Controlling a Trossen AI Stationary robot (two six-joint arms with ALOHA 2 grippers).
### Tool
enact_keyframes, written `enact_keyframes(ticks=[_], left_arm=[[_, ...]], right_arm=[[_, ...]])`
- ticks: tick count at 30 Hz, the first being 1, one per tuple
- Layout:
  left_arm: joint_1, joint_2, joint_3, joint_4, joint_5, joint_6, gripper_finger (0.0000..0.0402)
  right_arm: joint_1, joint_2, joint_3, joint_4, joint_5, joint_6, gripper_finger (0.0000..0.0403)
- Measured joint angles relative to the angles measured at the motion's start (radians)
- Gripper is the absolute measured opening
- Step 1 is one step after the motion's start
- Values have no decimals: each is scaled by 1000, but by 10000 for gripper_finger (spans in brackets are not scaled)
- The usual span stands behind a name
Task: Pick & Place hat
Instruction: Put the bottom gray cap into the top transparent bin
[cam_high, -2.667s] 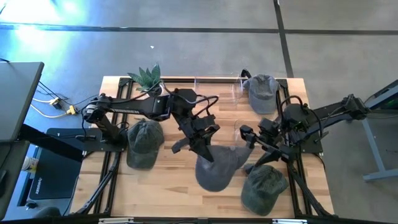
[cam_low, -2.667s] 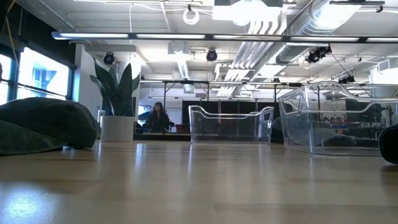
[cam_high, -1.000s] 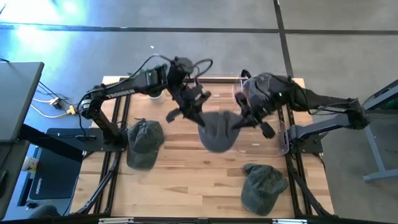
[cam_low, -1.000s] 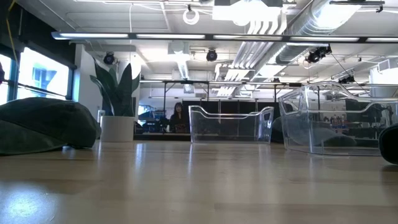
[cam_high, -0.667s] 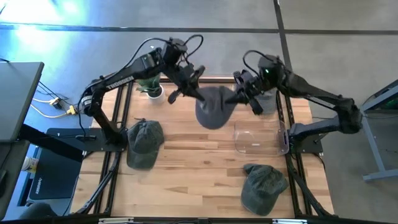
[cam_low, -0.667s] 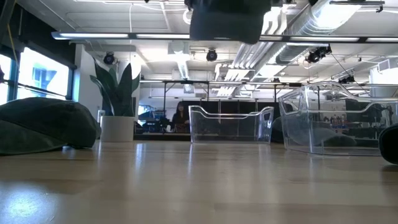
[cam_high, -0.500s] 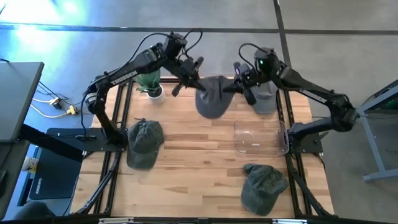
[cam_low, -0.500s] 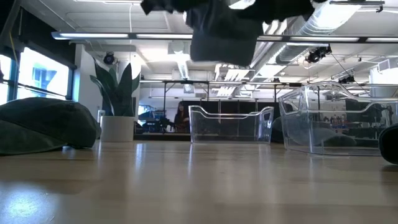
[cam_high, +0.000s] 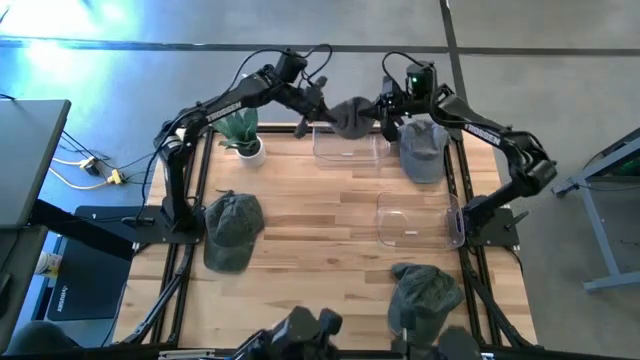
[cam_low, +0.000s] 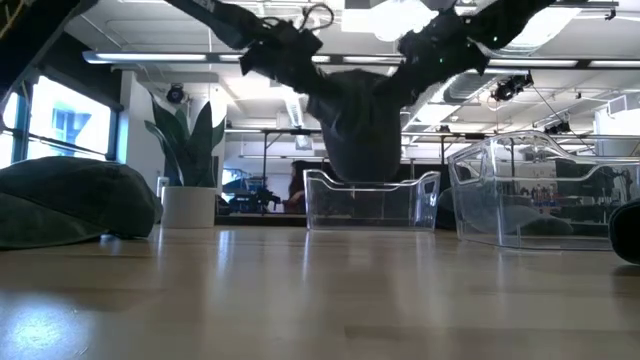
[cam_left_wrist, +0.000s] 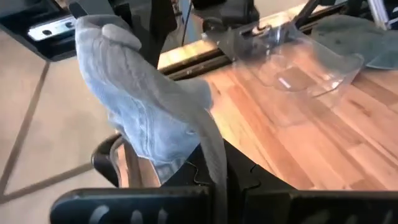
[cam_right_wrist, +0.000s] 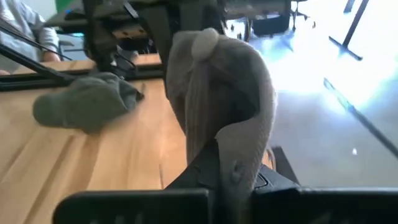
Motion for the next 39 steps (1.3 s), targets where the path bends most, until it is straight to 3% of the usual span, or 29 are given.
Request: enact_keyframes(ticks=[7, 12, 19, 28, 33, 39], left_arm=[[-9, 64, 3, -13, -40, -93, 0], [-11, 94, 0, -21, -2, -168, 11], [-3, 137, 5, -58, 97, -236, 74], [14, 163, 3, -55, 167, -234, 138], [2, 162, 3, -53, 180, -162, 135], [-12, 164, 2, -14, 304, -138, 77]], right_arm=[[-39, 72, 0, -53, -29, 5, 12], [-55, 93, 0, -136, -88, 1, 11], [-71, 113, 0, -251, -169, 3, 6], [-102, 141, 0, -299, -376, 59, 4], [-145, 142, 0, -312, -589, 151, 10], [-153, 142, 0, -311, -590, 156, 13]])
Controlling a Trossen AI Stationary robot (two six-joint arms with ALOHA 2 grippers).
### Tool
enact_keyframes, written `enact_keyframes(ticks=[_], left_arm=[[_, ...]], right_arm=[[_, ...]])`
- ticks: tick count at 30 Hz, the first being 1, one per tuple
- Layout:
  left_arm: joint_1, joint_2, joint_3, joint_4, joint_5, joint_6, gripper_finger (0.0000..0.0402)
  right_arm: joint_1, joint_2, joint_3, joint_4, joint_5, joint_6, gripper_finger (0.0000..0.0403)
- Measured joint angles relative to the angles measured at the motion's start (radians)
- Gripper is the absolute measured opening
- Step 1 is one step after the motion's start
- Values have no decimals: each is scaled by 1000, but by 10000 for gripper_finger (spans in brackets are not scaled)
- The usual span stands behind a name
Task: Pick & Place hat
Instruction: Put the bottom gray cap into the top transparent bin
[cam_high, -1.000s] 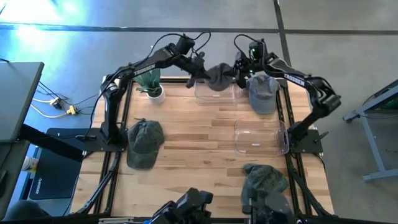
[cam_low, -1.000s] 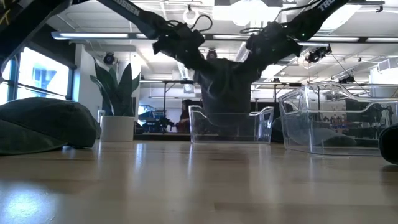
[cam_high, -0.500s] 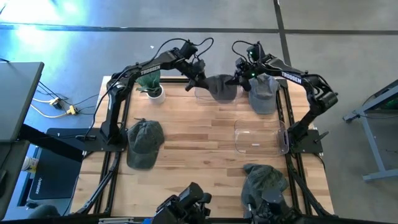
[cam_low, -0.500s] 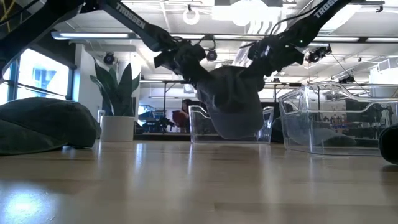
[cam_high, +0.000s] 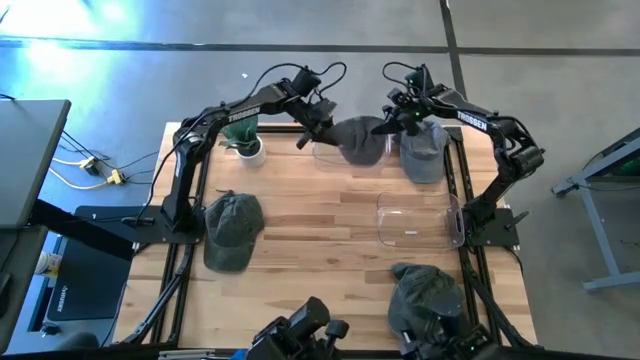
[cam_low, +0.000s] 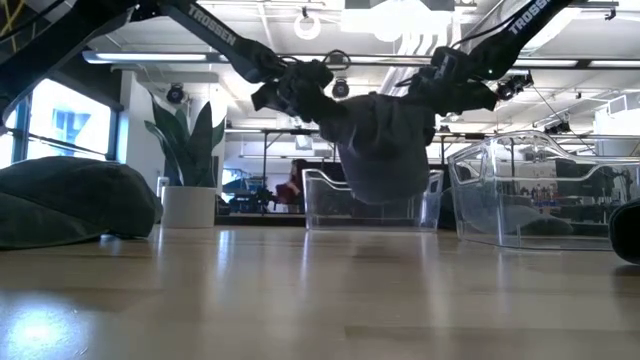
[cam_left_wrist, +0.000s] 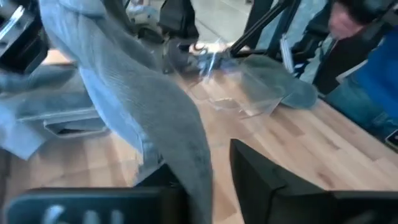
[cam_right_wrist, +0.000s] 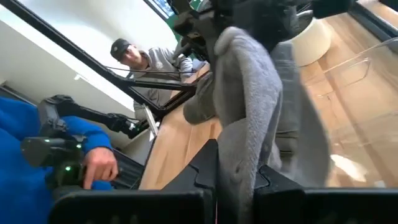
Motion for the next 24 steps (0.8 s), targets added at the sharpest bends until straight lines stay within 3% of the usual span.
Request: enact_keyframes(ticks=[4, 10, 14, 20, 24], left_arm=[[13, 0, 0, -5, -9, 0, 13], [47, 0, 0, -4, -10, 0, 13], [64, 0, 0, -21, -11, -1, 4], [52, 0, 0, -16, -6, -5, 2], [31, 0, 0, -16, -1, -19, 1]], right_arm=[[13, 0, 0, 0, 84, -20, 8], [26, 0, 0, -21, 272, -73, 27], [5, -5, 0, -50, 372, -107, 89], [-6, -46, 13, -49, 466, -213, 213], [37, -49, 29, 42, 536, -297, 270]])
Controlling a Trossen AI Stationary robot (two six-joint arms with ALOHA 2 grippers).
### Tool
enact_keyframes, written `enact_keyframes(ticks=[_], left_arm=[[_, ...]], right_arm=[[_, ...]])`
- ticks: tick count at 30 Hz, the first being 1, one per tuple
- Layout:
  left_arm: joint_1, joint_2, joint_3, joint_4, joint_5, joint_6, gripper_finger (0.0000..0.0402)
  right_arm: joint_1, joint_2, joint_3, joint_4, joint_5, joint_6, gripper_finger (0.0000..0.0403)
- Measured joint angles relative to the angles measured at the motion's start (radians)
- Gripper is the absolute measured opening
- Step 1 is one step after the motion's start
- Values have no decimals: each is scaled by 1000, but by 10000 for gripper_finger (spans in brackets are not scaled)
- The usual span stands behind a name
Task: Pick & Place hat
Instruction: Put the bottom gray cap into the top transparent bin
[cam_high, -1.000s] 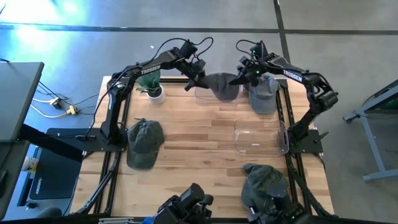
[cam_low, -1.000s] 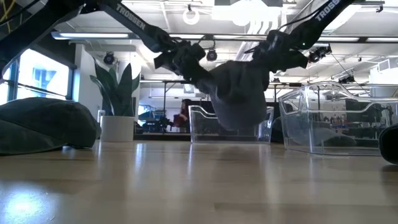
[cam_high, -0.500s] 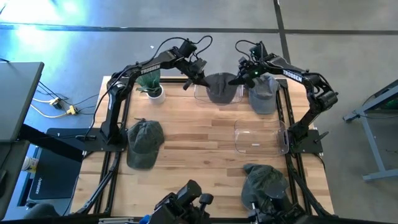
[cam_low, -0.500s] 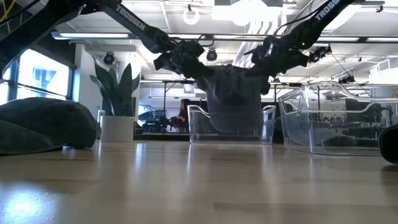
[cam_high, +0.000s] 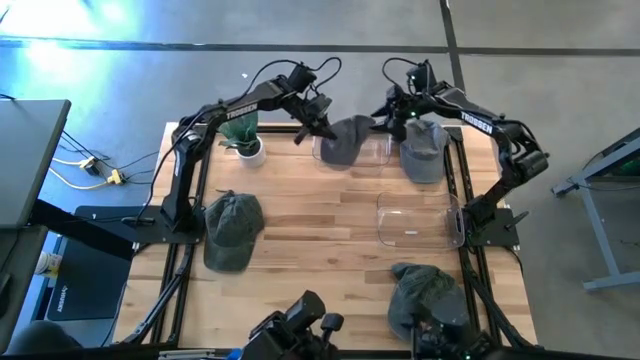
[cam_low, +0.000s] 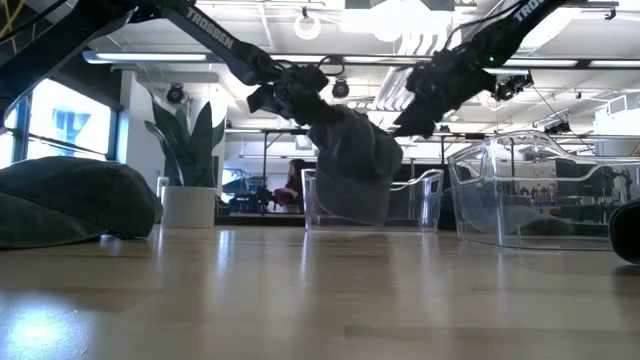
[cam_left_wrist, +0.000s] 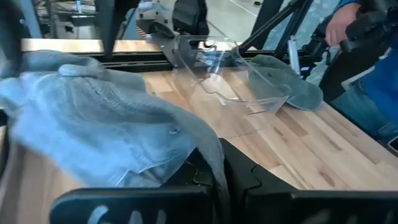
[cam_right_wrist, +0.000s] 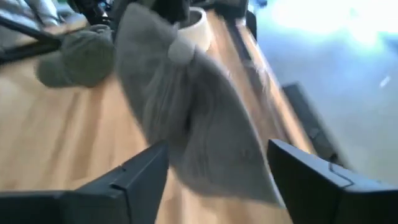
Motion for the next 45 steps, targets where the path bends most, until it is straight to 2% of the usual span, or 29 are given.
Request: enact_keyframes(ticks=[3, 8, 11, 16, 20, 23, 26, 27, 28, 30, 33, 36, 42, 45], left_arm=[[-21, 0, 0, 1, -1, 0, 1], [-46, 0, 0, 2, -5, 0, 1], [-50, 0, 0, 1, -47, 0, 1], [-34, 0, 0, 3, -108, 0, 1], [-20, 0, 0, -1, -103, -4, 1], [-12, 0, 0, -8, -106, -8, 1], [-8, 0, 0, 8, -106, -82, 1], [-7, 0, 0, 17, -102, -118, 4], [-6, 0, 0, 26, -93, -153, 11], [-6, 0, 0, 37, -49, -213, 32], [-6, 0, 0, 76, 69, -307, 80], [-16, -2, 0, 126, 145, -360, 133], [-60, -2, 0, 154, -28, -363, 225], [-94, -2, 0, 155, -27, -336, 257]], right_arm=[[30, 16, 0, 89, 6, -15, 282], [53, 53, 0, 147, -15, -20, 280], [60, 70, 0, 121, -105, -14, 279], [82, 70, 0, -40, -245, -7, 257], [95, 68, 0, -128, -279, -6, 198], [99, 68, 0, -152, -311, -6, 123], [99, 68, 0, -148, -381, 13, 36], [99, 68, 0, -146, -405, 20, 19], [99, 68, 0, -146, -424, 28, 11], [99, 68, 0, -141, -462, 77, 22], [99, 68, 0, -127, -478, 99, 29], [99, 68, 0, -111, -478, 98, 9], [99, 68, 0, -102, -464, 102, 14], [99, 68, 0, -102, -444, 101, 5]])
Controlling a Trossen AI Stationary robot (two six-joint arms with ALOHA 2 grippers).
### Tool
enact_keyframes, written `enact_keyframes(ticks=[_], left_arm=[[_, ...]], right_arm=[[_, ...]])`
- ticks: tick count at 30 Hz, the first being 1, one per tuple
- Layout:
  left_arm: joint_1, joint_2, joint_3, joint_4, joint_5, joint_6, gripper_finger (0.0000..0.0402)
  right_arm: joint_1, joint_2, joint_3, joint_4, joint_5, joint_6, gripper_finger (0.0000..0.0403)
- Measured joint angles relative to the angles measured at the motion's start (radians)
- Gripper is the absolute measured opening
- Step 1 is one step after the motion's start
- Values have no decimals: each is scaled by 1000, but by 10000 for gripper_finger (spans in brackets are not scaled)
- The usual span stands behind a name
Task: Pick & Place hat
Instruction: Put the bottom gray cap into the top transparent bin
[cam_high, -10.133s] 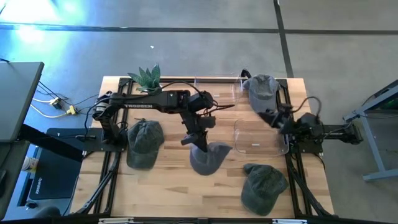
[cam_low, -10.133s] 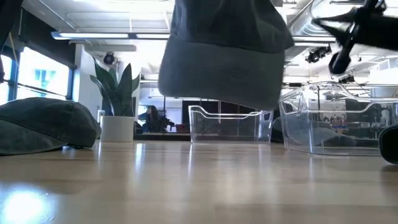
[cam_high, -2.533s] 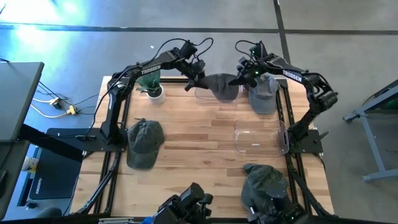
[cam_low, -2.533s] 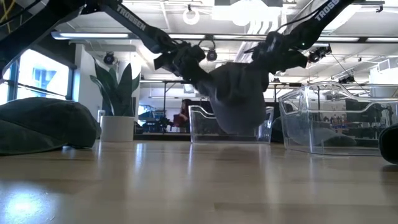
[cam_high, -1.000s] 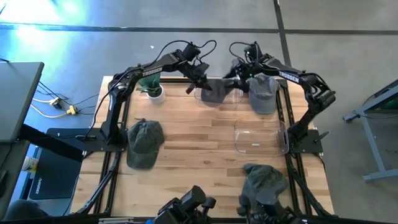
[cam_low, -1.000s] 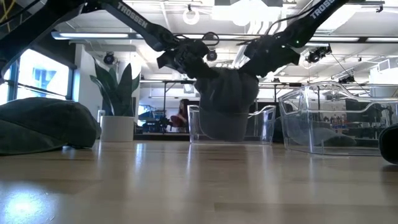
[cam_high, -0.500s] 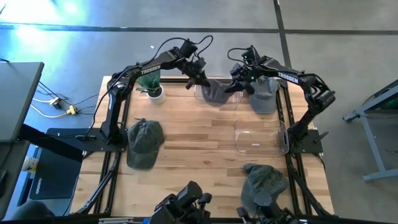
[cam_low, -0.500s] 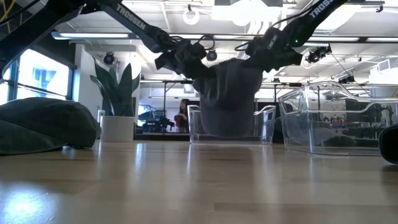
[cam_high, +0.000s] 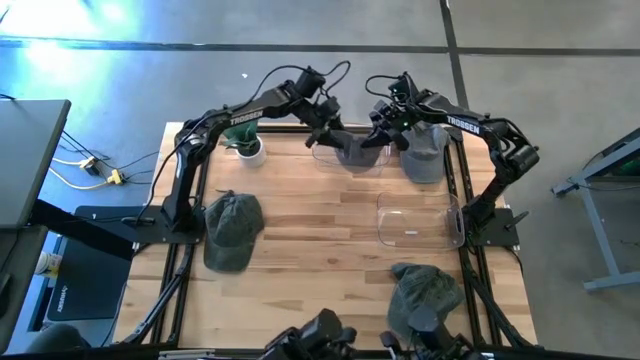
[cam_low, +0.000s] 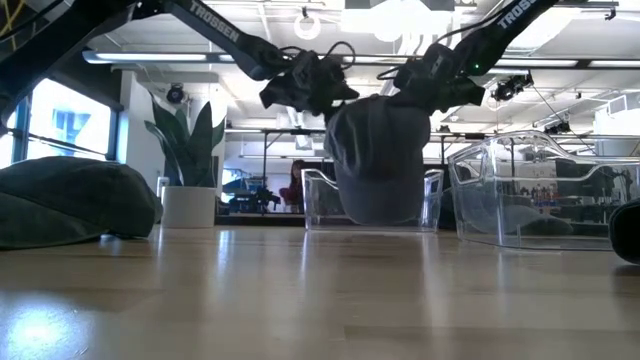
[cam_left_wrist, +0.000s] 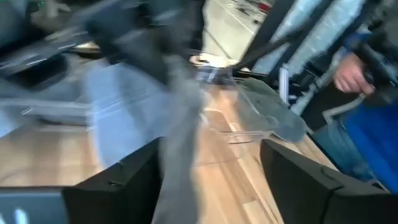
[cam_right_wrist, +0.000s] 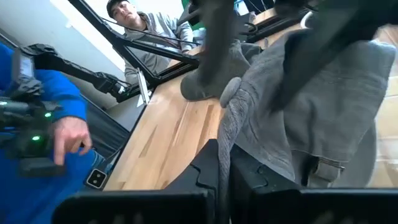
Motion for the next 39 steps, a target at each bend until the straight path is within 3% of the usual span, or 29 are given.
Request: enact_keyframes(ticks=[3, 6, 14, 18, 20, 23, 26, 34, 39], left_arm=[[-31, 0, 0, -12, 18, 55, 265], [-43, 0, 0, -15, 31, 68, 246], [3, 0, 0, -11, 290, 73, 98], [39, 0, 0, -9, 229, 73, 21], [52, 0, 0, -21, 149, 59, 7], [55, 0, 0, -52, 1, 40, 24], [53, 0, 0, -69, -72, 47, 57], [53, 0, 0, -71, -52, 44, 170], [67, -10, 0, -77, -89, 44, 212]], right_arm=[[-1, 0, 0, 0, 8, 11, 8], [-5, 0, 0, -2, -6, 35, 8], [-19, -28, 0, -4, -106, 133, 7], [-18, -29, -1, -3, -21, 100, 3], [-18, -29, -11, 10, 59, 91, 6], [-20, -28, -29, 21, 168, 92, 11], [-20, -28, -44, 34, 198, 96, 8], [-26, -27, -50, 107, 110, 257, 10], [-43, -27, -50, 157, 160, 285, 3]])
